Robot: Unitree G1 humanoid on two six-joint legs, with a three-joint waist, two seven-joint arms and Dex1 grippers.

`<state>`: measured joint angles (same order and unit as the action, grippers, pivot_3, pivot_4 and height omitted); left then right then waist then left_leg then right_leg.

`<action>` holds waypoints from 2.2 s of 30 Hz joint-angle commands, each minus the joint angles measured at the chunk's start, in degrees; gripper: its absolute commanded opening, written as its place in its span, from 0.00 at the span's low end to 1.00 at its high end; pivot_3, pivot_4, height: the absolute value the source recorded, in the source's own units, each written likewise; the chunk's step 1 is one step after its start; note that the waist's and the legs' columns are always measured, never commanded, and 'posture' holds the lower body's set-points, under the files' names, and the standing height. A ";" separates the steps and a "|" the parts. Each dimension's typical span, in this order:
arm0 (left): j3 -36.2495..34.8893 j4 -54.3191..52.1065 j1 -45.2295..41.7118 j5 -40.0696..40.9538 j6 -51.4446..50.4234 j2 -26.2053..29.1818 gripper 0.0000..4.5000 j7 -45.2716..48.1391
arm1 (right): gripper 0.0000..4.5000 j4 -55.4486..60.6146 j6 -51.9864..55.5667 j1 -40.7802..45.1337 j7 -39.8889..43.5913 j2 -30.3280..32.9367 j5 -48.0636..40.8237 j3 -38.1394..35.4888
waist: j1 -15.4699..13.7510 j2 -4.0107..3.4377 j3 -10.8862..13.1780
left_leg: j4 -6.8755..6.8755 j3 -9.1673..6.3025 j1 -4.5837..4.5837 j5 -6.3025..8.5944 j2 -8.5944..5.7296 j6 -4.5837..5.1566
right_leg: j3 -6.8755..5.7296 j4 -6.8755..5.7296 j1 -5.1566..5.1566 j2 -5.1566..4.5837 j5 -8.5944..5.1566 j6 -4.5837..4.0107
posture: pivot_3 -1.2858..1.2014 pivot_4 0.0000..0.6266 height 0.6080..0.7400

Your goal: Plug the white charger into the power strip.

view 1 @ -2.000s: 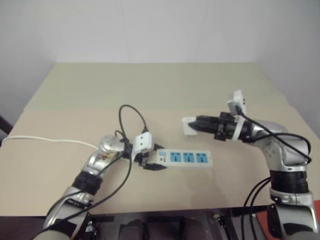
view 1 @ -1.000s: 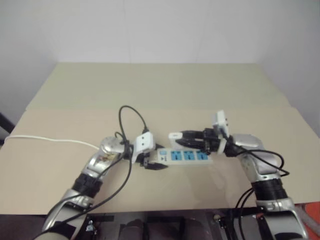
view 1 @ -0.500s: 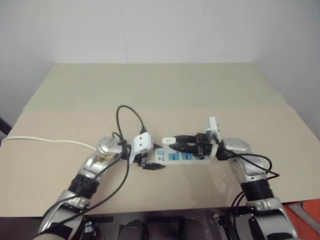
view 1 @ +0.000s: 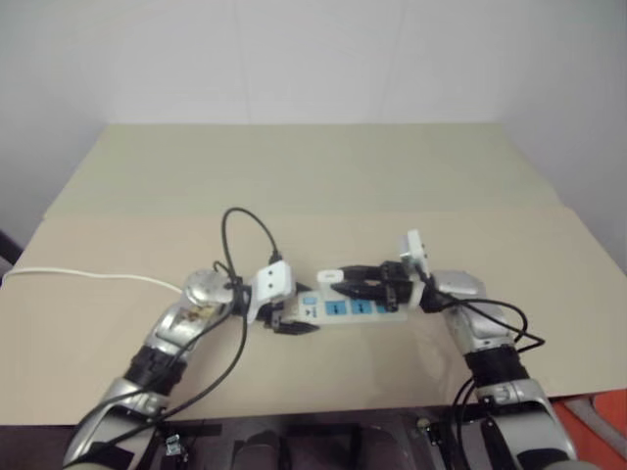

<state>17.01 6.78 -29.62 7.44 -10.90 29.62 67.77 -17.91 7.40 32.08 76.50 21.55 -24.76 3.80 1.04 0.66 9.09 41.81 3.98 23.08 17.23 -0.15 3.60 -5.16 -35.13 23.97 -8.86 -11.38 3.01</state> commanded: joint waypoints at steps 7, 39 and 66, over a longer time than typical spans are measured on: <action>0.31 -0.68 1.39 -0.96 -1.74 2.43 0.72 0.01 | 0.25 -3.04 -4.15 2.59 1.72 -1.54 1.07 -0.20 | 0.03 0.00 0.00 | -0.01 0.01 -0.02 0.00 0.00 -0.01 | 0.02 -0.01 0.00 0.01 0.00 0.00 | 0.52 0.24 1.00; 0.90 -0.76 1.09 -0.67 -1.84 2.66 0.72 -0.31 | 0.25 -8.74 -12.14 6.24 8.47 2.46 6.97 2.64 | 0.09 -0.01 0.00 | -0.03 0.05 -0.13 -0.01 0.01 -0.02 | 0.09 -0.03 -0.05 0.02 0.00 -0.01 | 0.52 0.24 1.00; 1.67 1.18 0.17 -0.89 -0.30 2.16 0.72 -0.45 | 0.25 -11.45 -14.59 3.69 6.75 6.01 10.40 4.23 | -0.17 -0.02 -0.02 | -0.23 0.04 -0.96 0.01 0.12 -0.02 | 0.15 0.12 -0.88 0.03 -0.01 -0.03 | 0.52 0.24 1.00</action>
<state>17.96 7.23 -29.40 8.48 -11.24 30.81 66.95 -27.14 -7.81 37.34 83.28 25.62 -16.07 8.11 0.87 0.63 9.07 41.59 4.02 22.13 17.24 -0.02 3.57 -5.01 -35.01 23.10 -8.83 -11.39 2.98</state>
